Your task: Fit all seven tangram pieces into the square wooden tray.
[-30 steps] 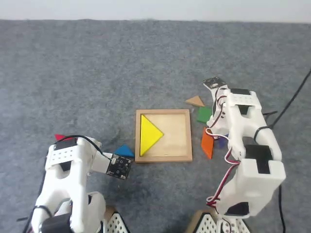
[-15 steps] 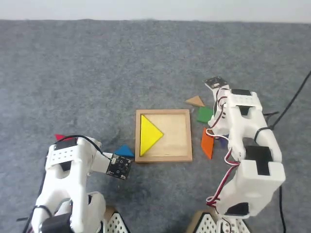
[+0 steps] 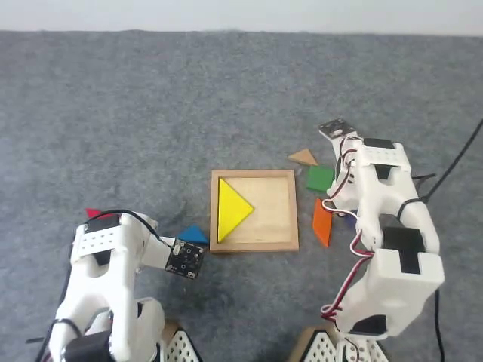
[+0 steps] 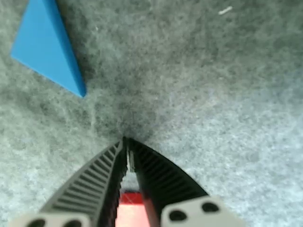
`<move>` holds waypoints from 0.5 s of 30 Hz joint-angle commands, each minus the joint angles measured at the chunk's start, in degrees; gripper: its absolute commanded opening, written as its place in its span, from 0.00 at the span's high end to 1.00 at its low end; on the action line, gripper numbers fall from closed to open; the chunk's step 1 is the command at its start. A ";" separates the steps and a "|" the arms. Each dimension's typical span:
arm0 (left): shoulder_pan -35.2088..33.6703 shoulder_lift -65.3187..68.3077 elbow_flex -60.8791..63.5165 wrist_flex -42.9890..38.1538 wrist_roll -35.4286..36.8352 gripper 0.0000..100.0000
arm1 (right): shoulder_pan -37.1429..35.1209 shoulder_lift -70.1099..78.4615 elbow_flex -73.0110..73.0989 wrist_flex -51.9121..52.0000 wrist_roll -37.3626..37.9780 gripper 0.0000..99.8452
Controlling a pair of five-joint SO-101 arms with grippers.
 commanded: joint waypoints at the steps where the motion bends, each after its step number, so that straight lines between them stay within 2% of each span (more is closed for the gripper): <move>1: 0.09 -1.41 0.13 -0.79 0.44 0.99 | -0.04 0.92 -3.43 0.04 2.11 0.73; 7: 0.09 -1.41 0.13 -0.79 0.44 0.99 | -2.07 0.92 -3.52 1.45 2.11 0.69; 15: 0.09 -1.41 0.13 -0.79 0.44 0.99 | -1.80 0.92 -3.52 1.54 2.20 0.83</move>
